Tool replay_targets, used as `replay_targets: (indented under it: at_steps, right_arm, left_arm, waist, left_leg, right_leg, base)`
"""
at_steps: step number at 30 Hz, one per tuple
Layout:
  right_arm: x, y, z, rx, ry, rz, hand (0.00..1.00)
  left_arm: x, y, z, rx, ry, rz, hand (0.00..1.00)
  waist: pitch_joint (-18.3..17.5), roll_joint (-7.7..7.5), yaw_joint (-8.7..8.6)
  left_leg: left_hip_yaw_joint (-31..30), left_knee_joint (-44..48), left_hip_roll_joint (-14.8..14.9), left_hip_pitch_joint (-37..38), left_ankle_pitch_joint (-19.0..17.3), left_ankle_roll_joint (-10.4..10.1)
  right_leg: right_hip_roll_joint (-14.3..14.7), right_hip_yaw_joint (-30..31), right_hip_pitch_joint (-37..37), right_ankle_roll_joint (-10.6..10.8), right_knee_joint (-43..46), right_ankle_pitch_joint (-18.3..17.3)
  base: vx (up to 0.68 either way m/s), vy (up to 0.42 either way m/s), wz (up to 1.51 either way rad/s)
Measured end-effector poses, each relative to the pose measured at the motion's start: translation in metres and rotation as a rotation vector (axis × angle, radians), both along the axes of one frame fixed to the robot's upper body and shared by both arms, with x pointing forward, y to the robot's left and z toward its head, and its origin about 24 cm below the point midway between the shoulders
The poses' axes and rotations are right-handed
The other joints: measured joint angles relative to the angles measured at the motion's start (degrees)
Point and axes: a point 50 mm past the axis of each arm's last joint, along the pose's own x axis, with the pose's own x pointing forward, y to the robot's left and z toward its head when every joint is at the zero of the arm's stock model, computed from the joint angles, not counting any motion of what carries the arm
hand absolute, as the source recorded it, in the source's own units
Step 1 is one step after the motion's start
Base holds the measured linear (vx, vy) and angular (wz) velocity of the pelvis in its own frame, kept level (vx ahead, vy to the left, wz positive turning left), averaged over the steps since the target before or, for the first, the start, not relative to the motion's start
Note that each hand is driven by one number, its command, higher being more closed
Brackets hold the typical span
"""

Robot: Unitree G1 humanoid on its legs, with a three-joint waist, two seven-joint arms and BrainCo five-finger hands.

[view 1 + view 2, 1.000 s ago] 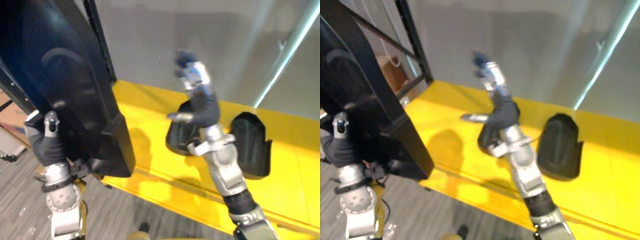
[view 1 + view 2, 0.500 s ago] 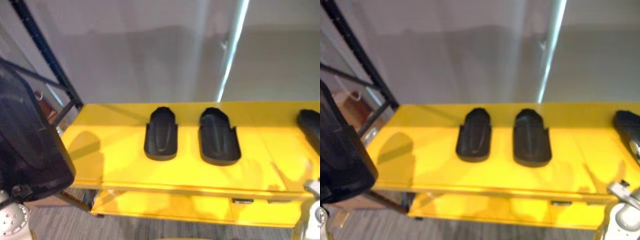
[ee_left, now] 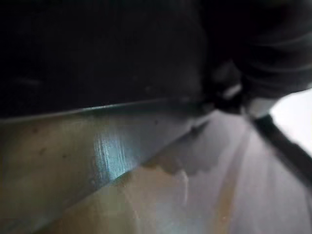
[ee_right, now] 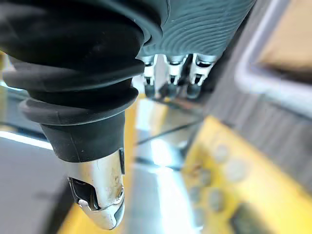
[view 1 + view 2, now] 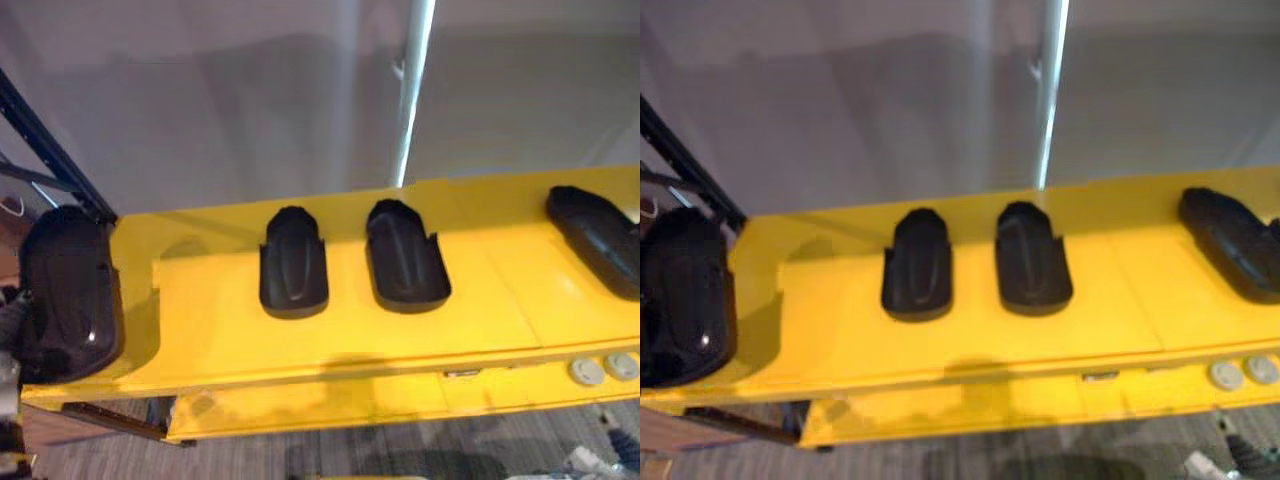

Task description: Walk over and take plastic housings, then place them on the shelf

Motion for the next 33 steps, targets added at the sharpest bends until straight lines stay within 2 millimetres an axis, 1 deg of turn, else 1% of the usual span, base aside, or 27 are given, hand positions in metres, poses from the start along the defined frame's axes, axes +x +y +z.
replay_targets:
  at_steps: [1,2,4,7,8,10,11,13,14,16,19,24,28,33]
  right_arm:
    - [-0.004,0.001,-0.005,0.023,0.027,-0.010,0.00]
    - [-0.011,0.003,-0.016,0.083,0.063,-0.026,0.00]
    - [-0.017,0.006,-0.024,0.127,0.089,-0.027,0.00]
    - [-0.024,0.013,-0.038,0.236,0.106,0.031,0.00]
    - [-0.025,0.015,-0.040,0.255,0.112,0.052,0.00]
    - [-0.023,0.024,-0.050,0.341,0.124,0.158,0.00]
    - [-0.023,0.027,-0.052,0.360,0.128,0.185,0.00]
    - [-0.018,0.042,-0.060,0.418,0.155,0.293,0.00]
    - [-0.016,0.045,-0.062,0.425,0.167,0.317,0.00]
    - [-0.010,0.058,-0.067,0.453,0.185,0.391,0.00]
    - [-0.004,0.068,-0.070,0.471,0.194,0.437,0.00]
    - [0.000,0.076,-0.073,0.487,0.210,0.475,0.00]
    - [0.002,0.075,-0.072,0.475,0.206,0.458,0.00]
    - [0.004,0.077,-0.071,0.470,0.206,0.466,0.00]
  left_arm:
    - [0.007,-0.002,0.007,0.017,0.007,-0.030,1.00]
    - [0.017,-0.006,0.017,0.045,0.014,-0.068,1.00]
    - [0.024,-0.009,0.023,0.058,0.014,-0.090,1.00]
    - [0.040,-0.018,0.037,0.083,0.024,-0.147,1.00]
    - [0.042,-0.020,0.039,0.085,0.025,-0.157,1.00]
    - [0.049,-0.025,0.039,0.086,0.056,-0.198,1.00]
    - [0.050,-0.026,0.039,0.099,0.071,-0.206,1.00]
    - [0.051,-0.028,0.039,0.122,0.116,-0.228,1.00]
    - [0.051,-0.028,0.039,0.129,0.126,-0.231,1.00]
    - [0.050,-0.026,0.042,0.167,0.167,-0.241,1.00]
    - [0.047,-0.021,0.048,0.208,0.186,-0.229,1.00]
    - [0.045,-0.018,0.045,0.203,0.202,-0.215,1.00]
    - [0.046,-0.019,0.045,0.212,0.193,-0.224,1.00]
    - [0.050,-0.026,0.035,0.214,0.160,-0.224,1.00]
  waist:
    - [0.5,0.37,-0.11]
    - [1.1,0.75,-0.56]
    - [1.4,0.93,-0.65]
    - [2.8,0.64,-0.93]
    - [3.0,0.54,-0.96]
    - [3.3,0.09,-1.53]
    - [3.4,-0.08,-1.63]
    - [3.9,-0.82,-1.93]
    - [4.0,-1.00,-1.95]
    - [4.7,-1.80,-1.97]
    - [6.0,-2.19,-1.89]
    - [6.9,-2.19,-1.96]
    - [8.2,-2.30,-2.08]
    - [9.3,-3.23,-2.09]
  left_leg:
    - [0.6,0.0,-0.1,0.0,0.0,0.0]
    - [0.7,0.0,-0.3,0.0,0.1,-0.1]
    - [0.9,0.0,-0.3,0.0,0.1,-0.2]
    - [2.7,0.1,-0.1,0.9,0.4,-0.5]
    - [2.7,0.1,-0.1,1.0,0.4,-0.5]
    - [2.6,0.0,0.0,1.0,0.4,-0.5]
    - [2.6,0.0,-0.1,1.0,0.4,-0.5]
    - [2.5,0.0,-0.1,1.0,0.4,-0.4]
    - [2.5,0.0,-0.1,1.0,0.4,-0.4]
    - [2.5,0.0,-0.1,0.9,0.4,-0.4]
    - [2.5,0.0,-0.2,0.8,0.4,-0.3]
    - [2.5,0.0,-0.2,0.7,0.4,-0.4]
    - [2.5,0.2,-0.2,0.7,0.4,-0.4]
    - [2.5,0.2,-0.2,0.4,0.4,-0.3]
  right_leg:
    - [-0.1,0.0,0.0,0.0,0.0,0.0]
    - [-0.3,0.0,0.0,0.0,0.0,0.0]
    - [-0.3,0.0,0.0,0.0,0.0,0.0]
    - [-0.1,0.3,0.4,0.0,-0.1,0.0]
    - [0.0,0.4,0.5,0.0,-0.1,0.0]
    - [0.0,0.3,0.4,-0.1,-0.1,0.0]
    - [0.0,0.3,0.4,-0.1,-0.1,0.0]
    - [0.0,0.3,0.4,-0.1,-0.1,0.0]
    - [0.0,0.3,0.4,-0.1,-0.1,0.0]
    - [0.0,0.3,0.3,-0.1,-0.1,0.0]
    - [-0.1,0.3,0.3,-0.1,-0.2,0.0]
    - [0.0,0.3,0.2,-0.1,-0.3,-0.1]
    - [0.0,0.3,0.2,-0.1,-0.3,-0.1]
    - [0.0,0.5,-0.2,-0.1,-0.1,-0.1]
  base:
    - [0.04,0.047,0.01]
    - [0.03,0.032,0.02]
    - [0.02,0.009,0.01]
    - [0.03,-0.001,-0.08]
    - [0.01,-0.010,-0.06]
    - [0.00,0.000,0.00]
    - [0.00,0.000,0.00]
    - [0.00,0.000,0.00]
    - [0.00,0.000,0.00]
    - [0.00,0.000,0.00]
    - [0.00,0.000,0.00]
    - [0.01,-0.001,0.00]
    - [0.01,-0.001,0.00]
    - [0.00,0.000,0.00]
